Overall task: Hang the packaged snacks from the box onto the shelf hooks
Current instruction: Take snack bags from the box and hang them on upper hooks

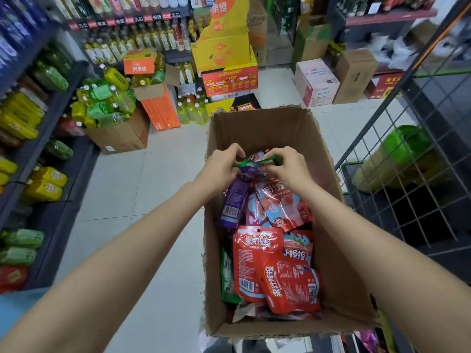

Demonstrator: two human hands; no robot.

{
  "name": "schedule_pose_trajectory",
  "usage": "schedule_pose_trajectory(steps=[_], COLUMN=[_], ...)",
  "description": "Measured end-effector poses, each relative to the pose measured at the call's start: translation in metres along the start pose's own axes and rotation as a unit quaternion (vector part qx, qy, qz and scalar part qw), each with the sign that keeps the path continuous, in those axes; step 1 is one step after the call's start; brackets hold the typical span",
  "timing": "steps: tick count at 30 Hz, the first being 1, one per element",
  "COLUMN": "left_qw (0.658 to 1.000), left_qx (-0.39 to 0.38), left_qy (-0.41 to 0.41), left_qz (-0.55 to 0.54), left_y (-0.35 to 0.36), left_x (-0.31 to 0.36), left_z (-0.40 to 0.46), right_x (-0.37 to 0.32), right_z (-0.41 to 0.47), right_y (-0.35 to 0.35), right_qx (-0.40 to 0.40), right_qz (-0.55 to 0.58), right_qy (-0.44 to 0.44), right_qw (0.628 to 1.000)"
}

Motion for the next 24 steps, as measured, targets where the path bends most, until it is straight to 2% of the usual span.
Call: schedule_pose_trajectory(steps=[4, 7, 10, 16, 24], left_qw=[0.994, 0.965, 0.953, 0.973, 0.983], left_qx=[0.012, 0.054, 0.063, 0.074, 0.061], left_qy=[0.004, 0.056, 0.043, 0.018, -0.062], left_qz=[0.108, 0.249, 0.293, 0.218, 0.164], left_y=[0.000, -0.007, -0.009, -0.011, -0.013], left_x=[0.004, 0.019, 0.025, 0.026, 0.006], left_z=[0.000, -0.002, -0.006, -0.014, -0.016], right_x=[0.000, -0.002, -0.006, -0.004, -0.002], right_z=[0.001, -0.001, -0.007, -0.014, -0.014], right_y=[0.001, -0.001, -0.004, -0.008, -0.032], right_qx=[0.029, 0.054, 0.057, 0.060, 0.112], right_qz=[-0.026, -0.042, -0.057, -0.091, -0.008], right_qy=[-0.013, -0.013, -0.012, 0.018, 0.114], right_qw=[0.999, 0.998, 0.997, 0.994, 0.987])
Point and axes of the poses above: each hand's wrist, its own z-axis towards the middle knuckle, its own y-axis out of the palm, x = y × z, the point moved 7 cm from there along z, towards the middle knuckle, and after that the axes turned 10 degrees about z, right-handed, at the moved point
